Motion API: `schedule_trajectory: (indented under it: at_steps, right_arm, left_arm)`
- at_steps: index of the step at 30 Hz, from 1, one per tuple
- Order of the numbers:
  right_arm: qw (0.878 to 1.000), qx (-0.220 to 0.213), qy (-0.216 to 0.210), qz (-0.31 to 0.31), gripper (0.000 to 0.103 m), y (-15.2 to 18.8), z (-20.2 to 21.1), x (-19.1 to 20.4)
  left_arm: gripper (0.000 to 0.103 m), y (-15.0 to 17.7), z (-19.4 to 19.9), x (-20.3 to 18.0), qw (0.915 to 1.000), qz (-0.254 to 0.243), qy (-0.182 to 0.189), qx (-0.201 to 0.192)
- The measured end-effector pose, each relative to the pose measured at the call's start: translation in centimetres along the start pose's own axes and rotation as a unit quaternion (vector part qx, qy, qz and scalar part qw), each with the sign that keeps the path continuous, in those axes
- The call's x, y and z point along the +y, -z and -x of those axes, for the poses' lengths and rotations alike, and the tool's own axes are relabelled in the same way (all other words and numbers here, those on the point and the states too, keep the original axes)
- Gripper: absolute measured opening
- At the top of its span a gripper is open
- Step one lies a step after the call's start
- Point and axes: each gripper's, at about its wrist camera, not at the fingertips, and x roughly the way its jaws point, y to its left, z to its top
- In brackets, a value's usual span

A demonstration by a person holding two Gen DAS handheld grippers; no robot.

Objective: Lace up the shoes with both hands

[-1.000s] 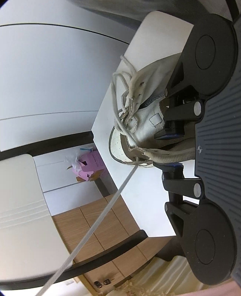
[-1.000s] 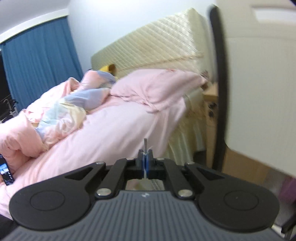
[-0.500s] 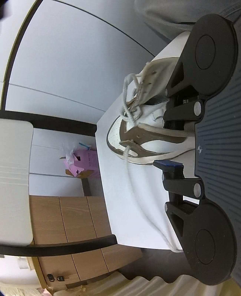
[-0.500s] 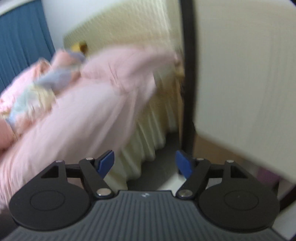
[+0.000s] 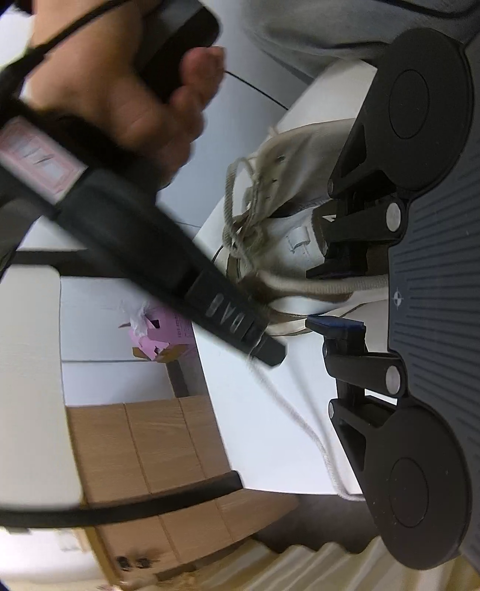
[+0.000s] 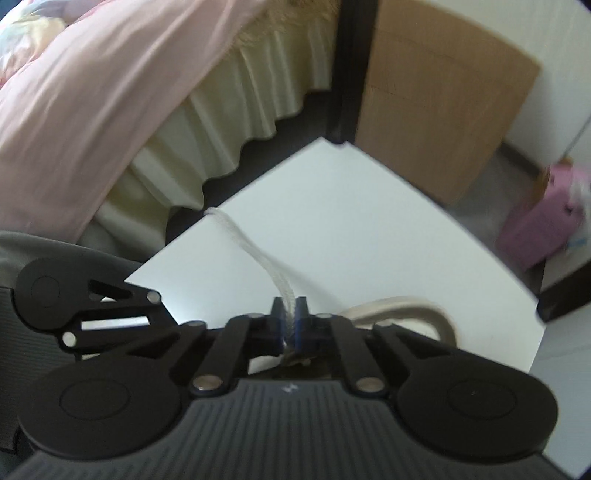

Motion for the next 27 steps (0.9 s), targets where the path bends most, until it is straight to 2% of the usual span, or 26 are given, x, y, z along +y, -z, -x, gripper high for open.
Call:
schedule_trajectory:
  at_steps: [8,11,16,22,24,27]
  right_arm:
    - [0.997,-0.076,-0.024,-0.009,0.002,-2.2,3.8,1.9]
    - [0.993,-0.114,-0.042,-0.003,0.002,-4.1,5.8,3.0]
    - [0.985,-0.155,-0.074,0.035,0.002,-7.9,9.1,5.8]
    - [0.974,-0.182,-0.11,0.082,0.002,-12.2,12.5,9.9]
    - [0.971,-0.182,-0.112,0.105,0.002,-13.2,12.8,11.2]
    - [0.974,-0.166,-0.107,0.108,0.002,-14.0,11.9,11.7]
  left_arm:
    - [0.022,-0.2,-0.2,-1.0,0.9997,-0.018,-0.017,0.005]
    - [0.022,-0.3,-0.4,-1.2,0.9997,-0.019,-0.016,0.005]
    - [0.022,-0.6,-0.6,-1.6,0.9997,-0.015,-0.019,0.009]
    - [0.022,-0.7,-0.5,-2.0,0.9995,-0.018,-0.024,0.011]
    - [0.022,-0.7,-0.5,-1.8,0.9996,-0.013,-0.022,0.011]
    - [0.023,-0.6,-0.3,-1.7,0.9998,-0.006,-0.017,0.011]
